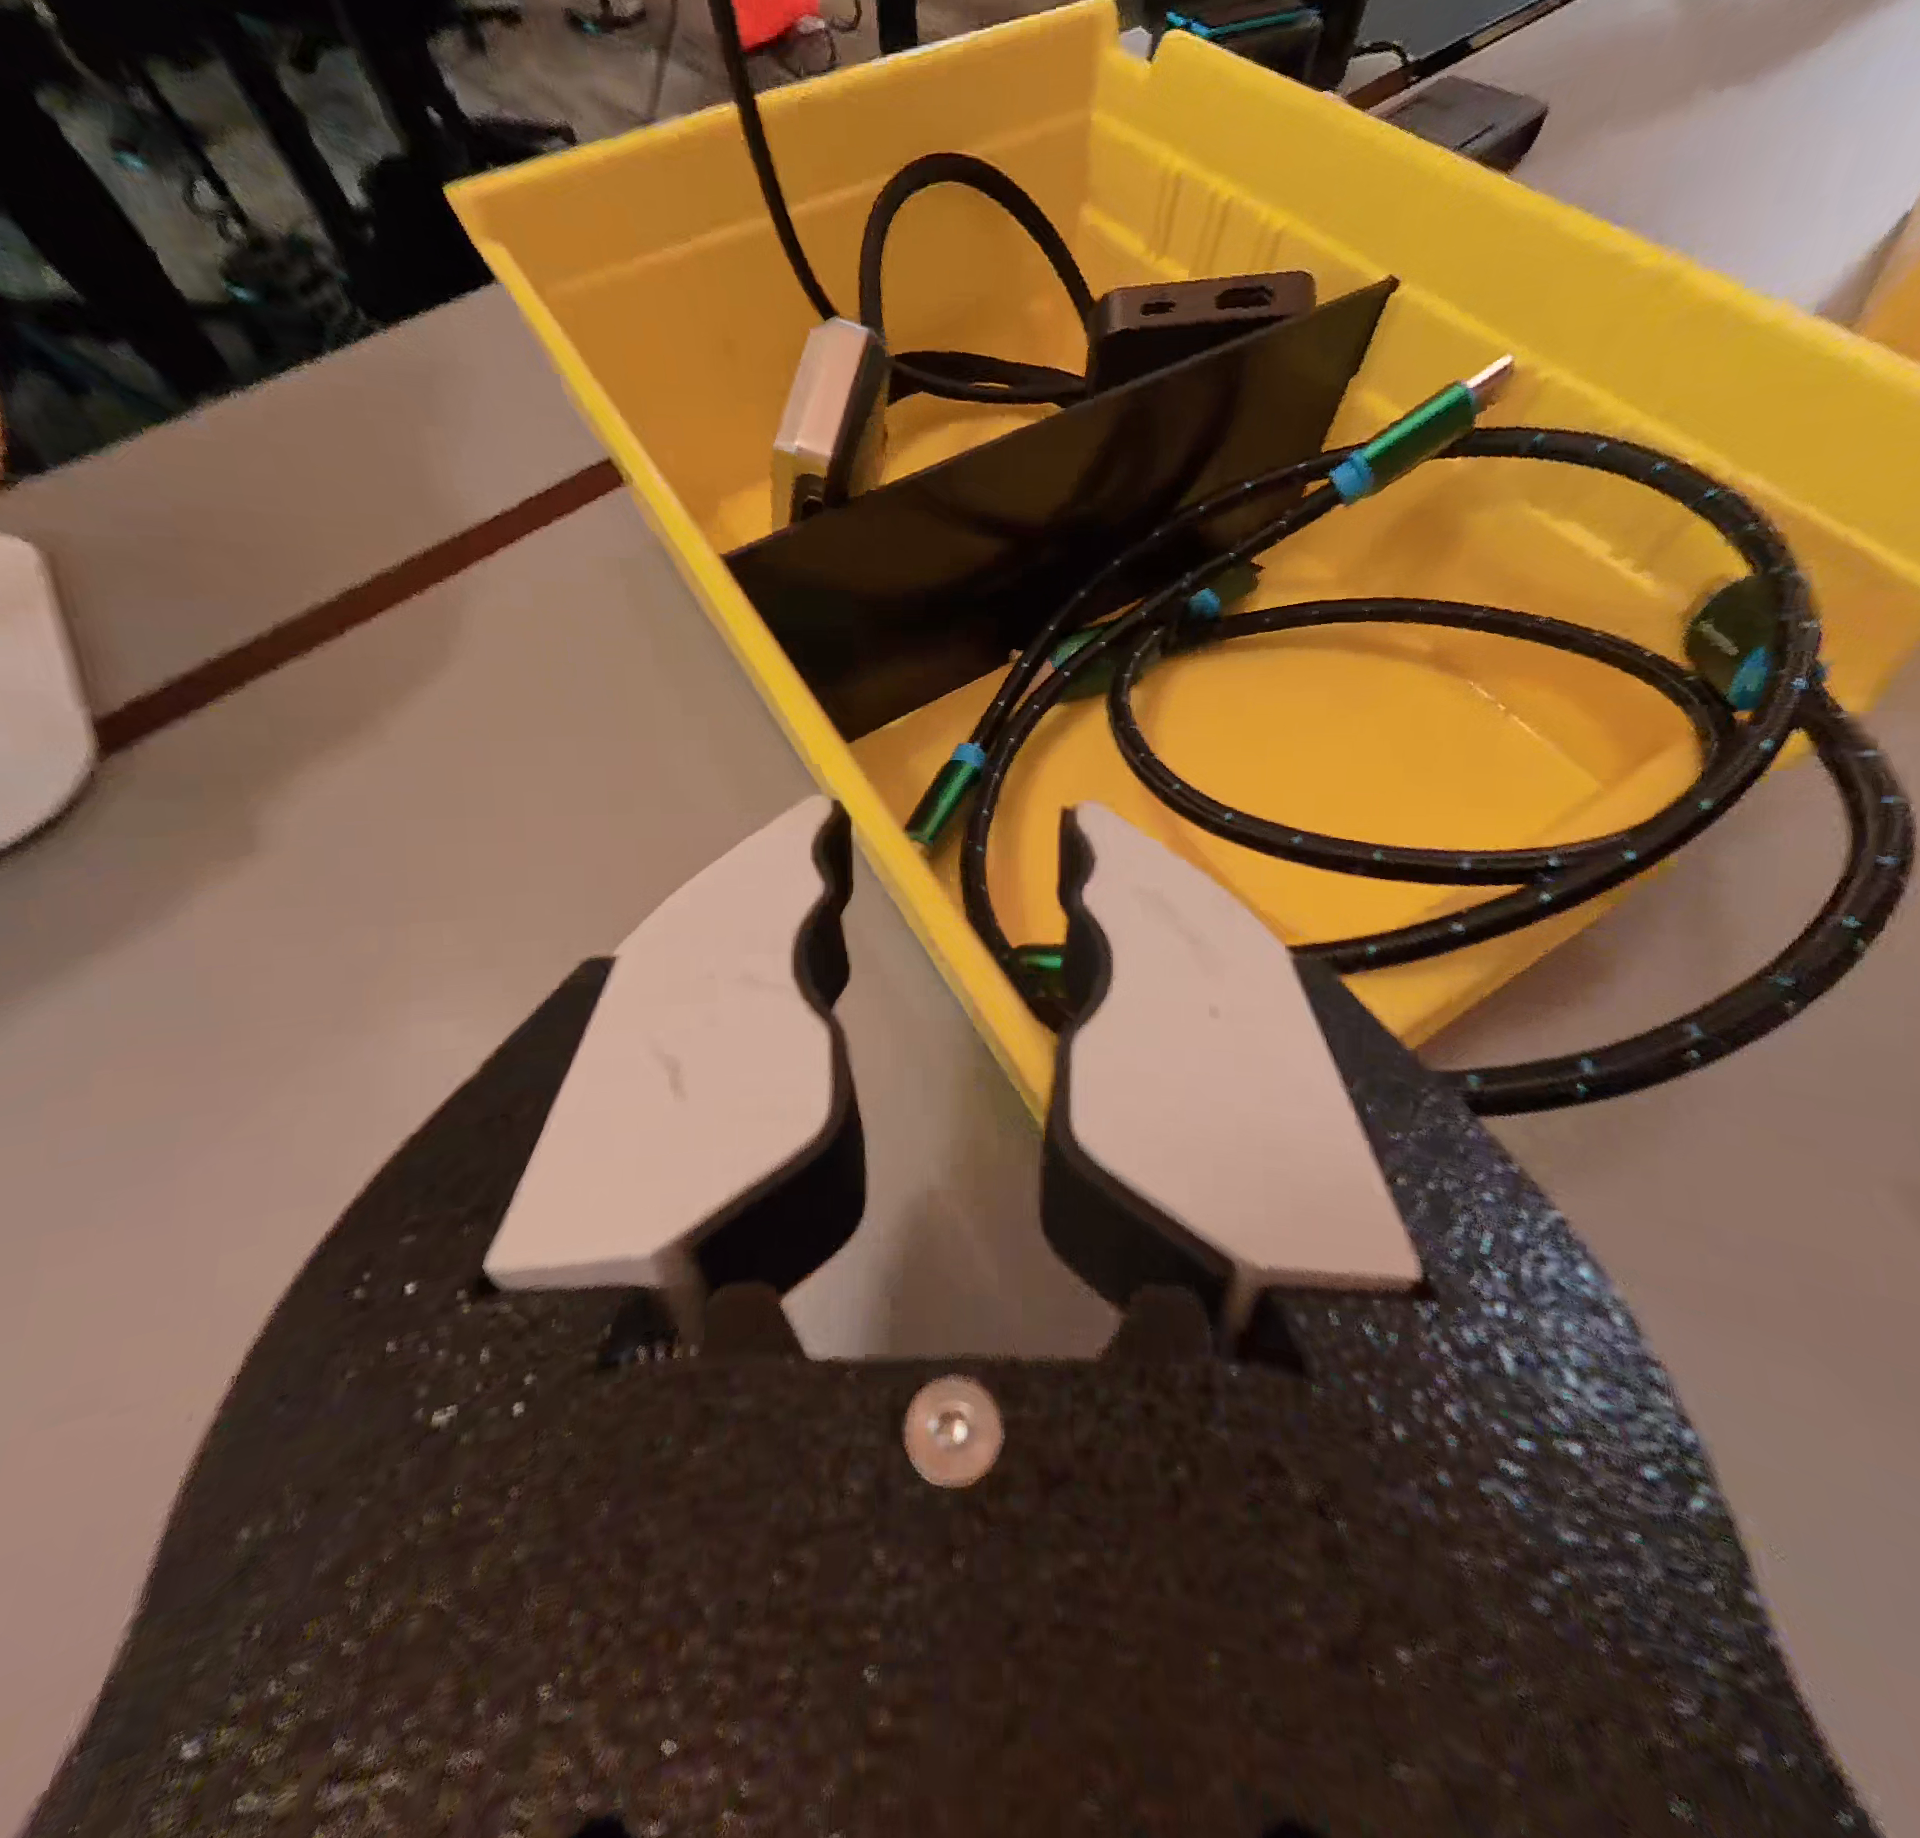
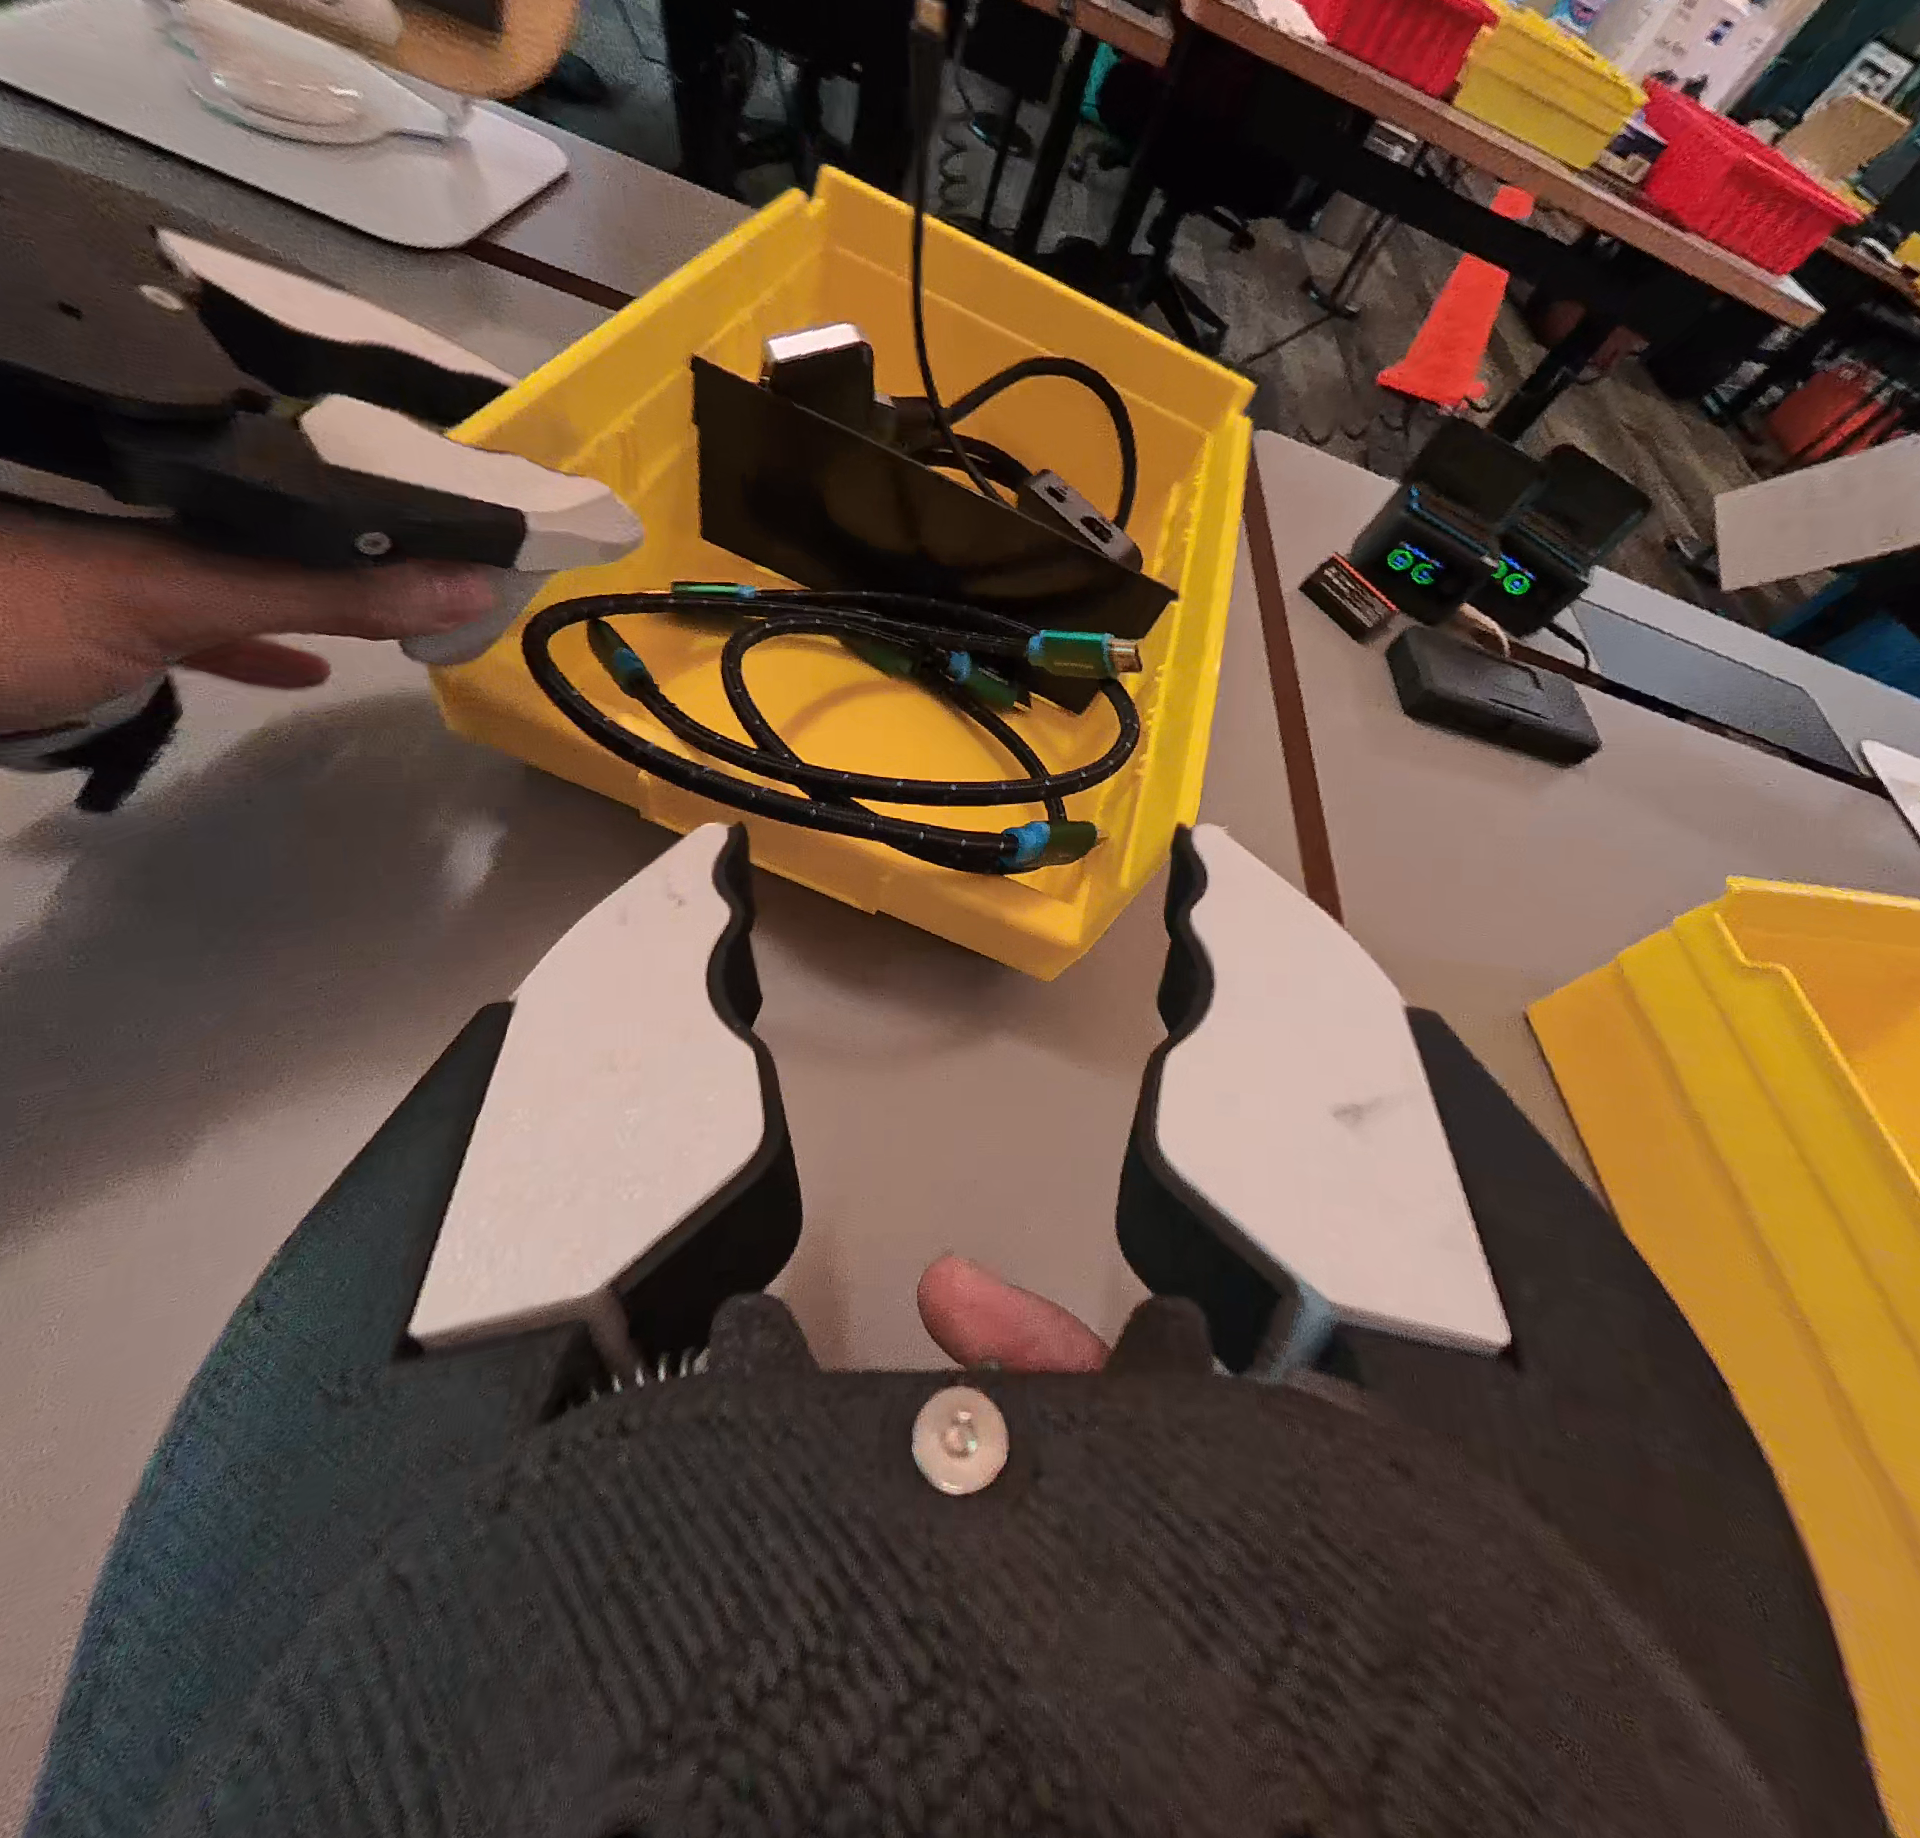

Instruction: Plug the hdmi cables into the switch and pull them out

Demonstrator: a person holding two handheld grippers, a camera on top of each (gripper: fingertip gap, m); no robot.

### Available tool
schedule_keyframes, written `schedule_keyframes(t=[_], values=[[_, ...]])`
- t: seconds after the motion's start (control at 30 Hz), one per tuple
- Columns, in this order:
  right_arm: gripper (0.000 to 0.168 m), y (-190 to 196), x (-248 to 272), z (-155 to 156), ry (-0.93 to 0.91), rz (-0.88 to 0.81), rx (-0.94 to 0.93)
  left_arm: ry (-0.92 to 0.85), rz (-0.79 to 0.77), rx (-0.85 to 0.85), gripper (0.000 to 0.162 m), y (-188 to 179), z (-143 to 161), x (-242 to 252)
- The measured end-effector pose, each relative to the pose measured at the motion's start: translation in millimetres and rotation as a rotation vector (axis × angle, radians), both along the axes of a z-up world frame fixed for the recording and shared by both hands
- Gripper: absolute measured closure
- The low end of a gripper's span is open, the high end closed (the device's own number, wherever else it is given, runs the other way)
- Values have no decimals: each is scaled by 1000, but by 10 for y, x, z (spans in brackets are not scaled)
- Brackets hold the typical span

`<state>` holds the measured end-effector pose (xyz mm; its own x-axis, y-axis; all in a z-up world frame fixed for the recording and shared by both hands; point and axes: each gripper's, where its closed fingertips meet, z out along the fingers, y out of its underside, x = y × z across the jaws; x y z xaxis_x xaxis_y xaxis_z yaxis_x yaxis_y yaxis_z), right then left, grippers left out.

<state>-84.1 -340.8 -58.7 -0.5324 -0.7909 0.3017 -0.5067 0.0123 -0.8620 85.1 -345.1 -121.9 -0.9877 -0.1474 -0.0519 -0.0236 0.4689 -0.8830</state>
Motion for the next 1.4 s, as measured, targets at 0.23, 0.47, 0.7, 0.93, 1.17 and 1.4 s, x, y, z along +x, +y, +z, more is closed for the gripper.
schedule_keyframes(t=[0.23,0.47,0.7,0.93,1.17,1.4], values=[[90,218,145,110,30,83,-46,-18,47,-87,152,539,41,562],[88,803,552,431,-96,293,-41,16,15,-137,156,1874,56,914],[67,2154,1482,1020,-500,681,302,99,128,-233,159,3326,87,1135],[77,2963,3069,977,-341,798,722,113,149,-291,158,3711,107,1198],[89,3210,4513,289,-100,628,833,156,99,-354,156,3722,134,1173],[89,3239,5035,-762,151,406,951,62,141,-360,157,3803,165,1322]])
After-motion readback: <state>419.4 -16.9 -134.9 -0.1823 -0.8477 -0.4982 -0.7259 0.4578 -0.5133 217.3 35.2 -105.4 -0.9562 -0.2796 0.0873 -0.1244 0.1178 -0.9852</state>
